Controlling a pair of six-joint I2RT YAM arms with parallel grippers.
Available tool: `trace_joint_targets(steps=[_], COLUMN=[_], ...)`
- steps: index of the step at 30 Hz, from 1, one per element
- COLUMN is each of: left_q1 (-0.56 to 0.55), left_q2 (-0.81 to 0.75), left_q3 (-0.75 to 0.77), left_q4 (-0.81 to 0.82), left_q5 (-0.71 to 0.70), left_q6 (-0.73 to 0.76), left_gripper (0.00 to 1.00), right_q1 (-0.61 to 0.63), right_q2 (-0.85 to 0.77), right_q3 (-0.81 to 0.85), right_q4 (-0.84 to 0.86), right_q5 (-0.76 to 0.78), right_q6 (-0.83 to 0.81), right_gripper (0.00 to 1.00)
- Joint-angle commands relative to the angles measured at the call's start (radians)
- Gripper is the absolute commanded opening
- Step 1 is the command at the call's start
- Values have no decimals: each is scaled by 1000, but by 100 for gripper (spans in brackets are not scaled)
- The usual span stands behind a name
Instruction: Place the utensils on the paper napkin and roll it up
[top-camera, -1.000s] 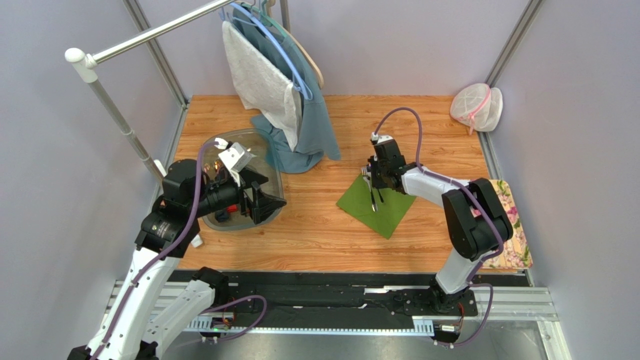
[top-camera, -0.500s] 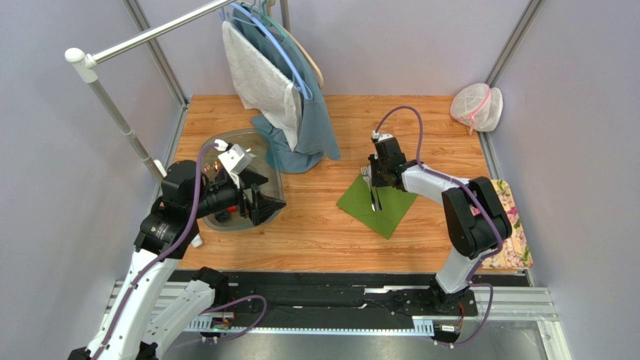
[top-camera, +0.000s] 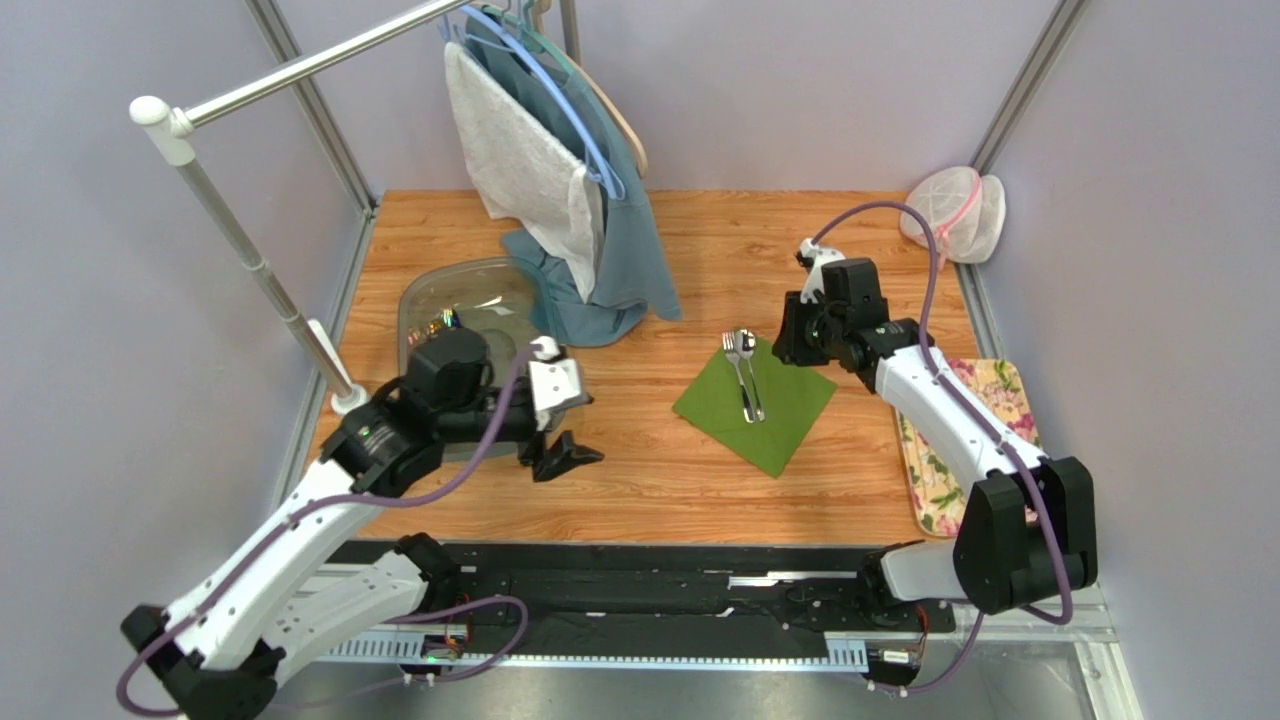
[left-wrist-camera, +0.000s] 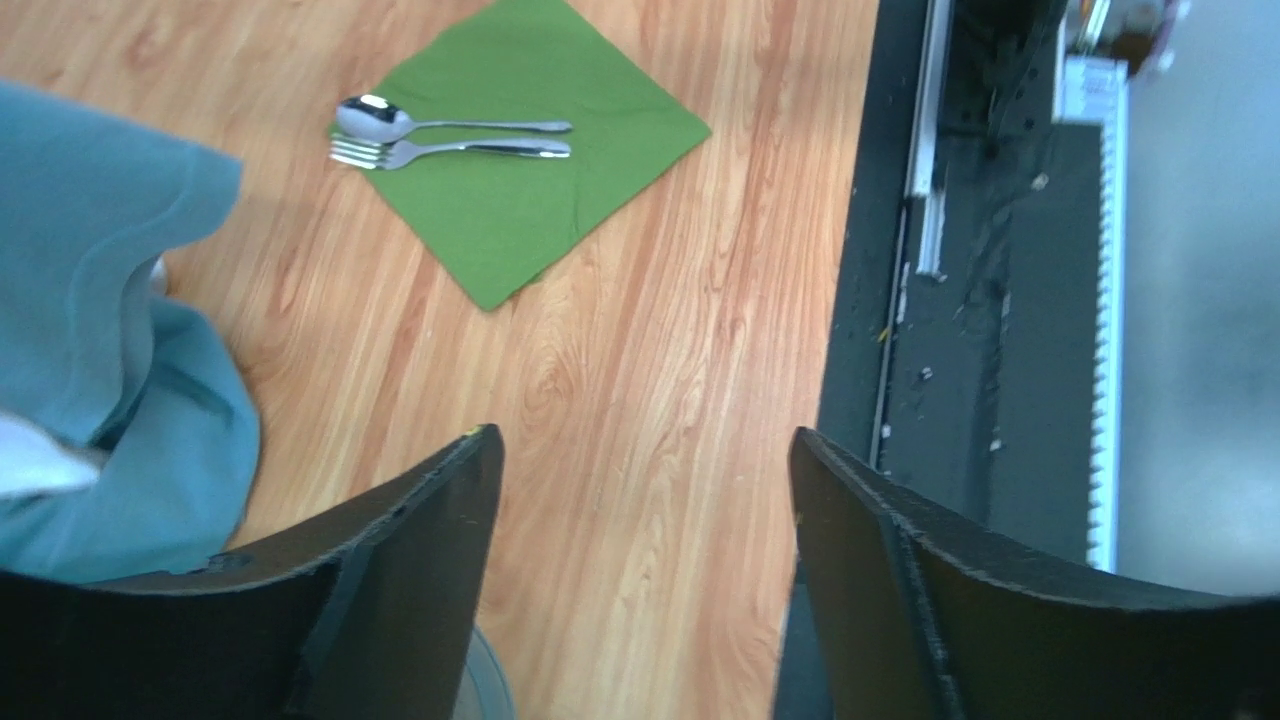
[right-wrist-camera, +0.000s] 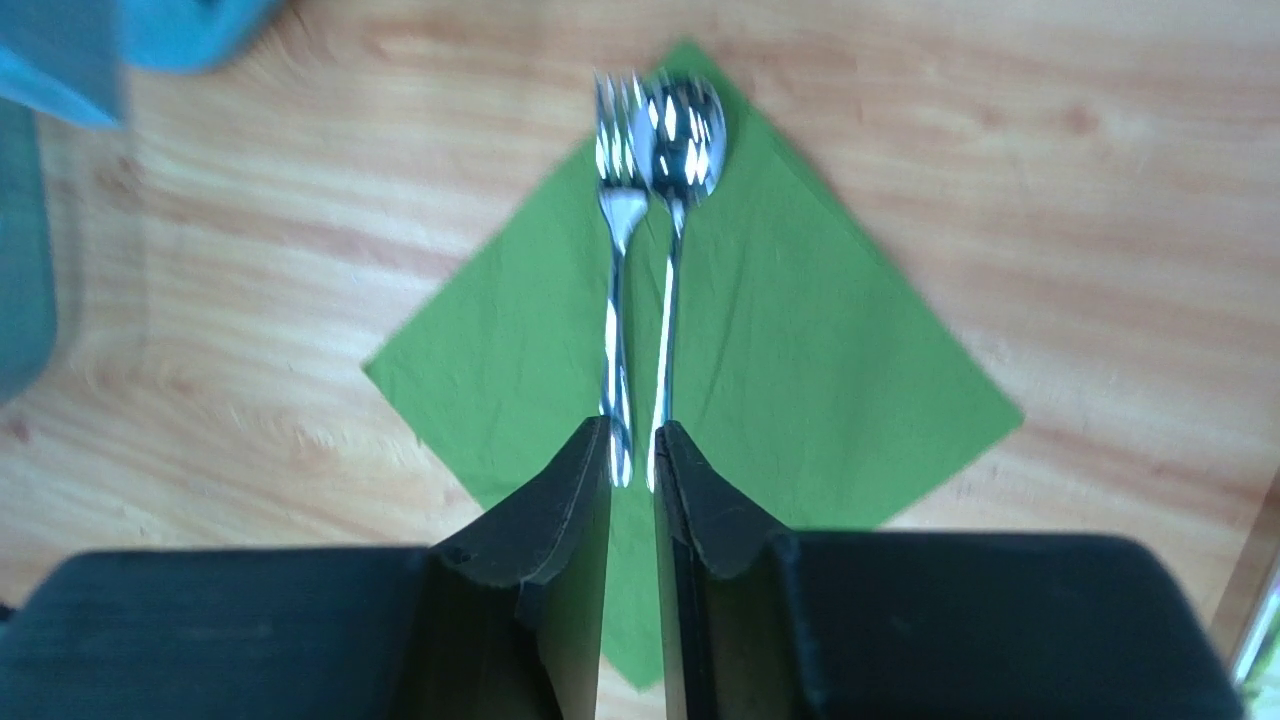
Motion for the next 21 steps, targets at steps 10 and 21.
trace_joint_targets(steps=[10,21], left_q1=[-418,-482], left_q2=[539,893], left_q3=[-13,79], left_q4=[508,806], left_q5=[-255,-151], left_q6=[369,389], left_gripper=[50,44], right_q1=[-205,-225], right_q2=[76,180], right_q3=[0,34], right_q4=[-182,-232], right_q5=[-330,-382], right_q6=[16,9], right_gripper=[15,13])
